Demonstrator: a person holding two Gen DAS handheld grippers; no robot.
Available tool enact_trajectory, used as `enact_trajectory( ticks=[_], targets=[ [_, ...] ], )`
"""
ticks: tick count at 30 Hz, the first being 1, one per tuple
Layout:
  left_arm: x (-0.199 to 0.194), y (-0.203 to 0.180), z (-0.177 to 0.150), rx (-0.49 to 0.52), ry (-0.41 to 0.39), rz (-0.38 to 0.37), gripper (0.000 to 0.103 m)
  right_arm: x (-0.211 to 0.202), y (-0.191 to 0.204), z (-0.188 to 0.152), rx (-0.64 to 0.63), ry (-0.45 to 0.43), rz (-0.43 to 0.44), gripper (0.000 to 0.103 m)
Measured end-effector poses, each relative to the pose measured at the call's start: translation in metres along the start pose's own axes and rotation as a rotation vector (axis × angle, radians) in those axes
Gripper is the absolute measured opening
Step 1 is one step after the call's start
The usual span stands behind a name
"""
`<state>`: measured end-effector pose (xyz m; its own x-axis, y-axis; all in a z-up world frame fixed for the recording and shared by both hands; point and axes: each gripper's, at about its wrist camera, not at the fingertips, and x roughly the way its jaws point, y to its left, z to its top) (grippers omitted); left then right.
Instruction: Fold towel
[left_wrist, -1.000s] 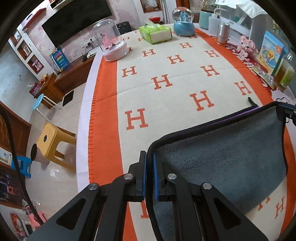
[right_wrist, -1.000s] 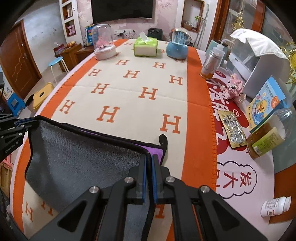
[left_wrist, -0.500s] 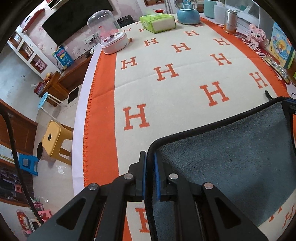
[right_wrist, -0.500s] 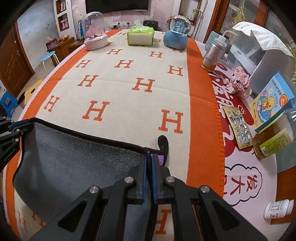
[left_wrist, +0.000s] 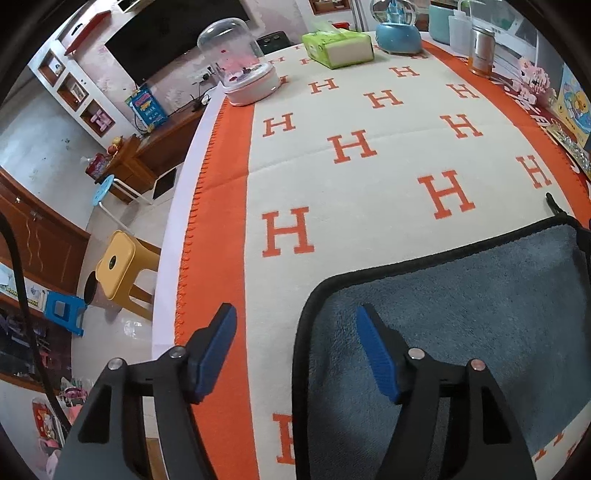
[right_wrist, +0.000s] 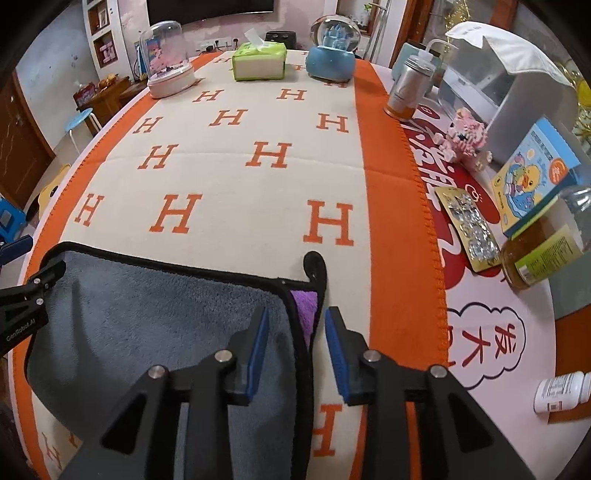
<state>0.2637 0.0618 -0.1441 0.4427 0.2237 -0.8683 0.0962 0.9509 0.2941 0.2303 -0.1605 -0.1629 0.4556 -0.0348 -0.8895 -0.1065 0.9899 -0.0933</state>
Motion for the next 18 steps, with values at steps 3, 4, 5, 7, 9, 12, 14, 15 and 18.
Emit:
enact_trajectory(
  ticks=[3,4,5,7,9,12,14,15,18],
  targets=[
    [-0.009,0.000,-0.003,-0.012,-0.006,-0.008,0.073,-0.008,0.000,-0.003,0.003,-0.010,0.008,0.032],
    [-0.012,0.000,-0.004,-0.016,-0.008,-0.009,0.074,-0.011,0.001,-0.005,0.003,-0.012,0.008,0.032],
    [-0.017,0.001,-0.006,-0.021,-0.014,-0.014,0.076,-0.014,0.002,-0.007,0.000,-0.012,0.008,0.032],
    [-0.024,0.001,-0.008,-0.030,-0.021,-0.027,0.078,-0.021,0.004,-0.010,-0.001,-0.016,0.013,0.032],
    [-0.031,0.002,-0.012,-0.039,-0.027,-0.041,0.078,-0.027,0.006,-0.013,0.002,-0.022,0.014,0.032],
    [-0.045,0.003,-0.020,-0.054,-0.039,-0.051,0.081,-0.038,0.007,-0.019,0.012,-0.027,0.026,0.032],
    [-0.055,0.006,-0.025,-0.071,-0.046,-0.055,0.082,-0.046,0.008,-0.024,0.020,-0.027,0.032,0.032],
    [-0.059,0.007,-0.026,-0.080,-0.048,-0.062,0.083,-0.049,0.008,-0.026,0.025,-0.026,0.036,0.032],
    [-0.075,0.012,-0.034,-0.117,-0.056,-0.080,0.085,-0.063,0.009,-0.032,0.044,-0.026,0.052,0.037]
  ],
)
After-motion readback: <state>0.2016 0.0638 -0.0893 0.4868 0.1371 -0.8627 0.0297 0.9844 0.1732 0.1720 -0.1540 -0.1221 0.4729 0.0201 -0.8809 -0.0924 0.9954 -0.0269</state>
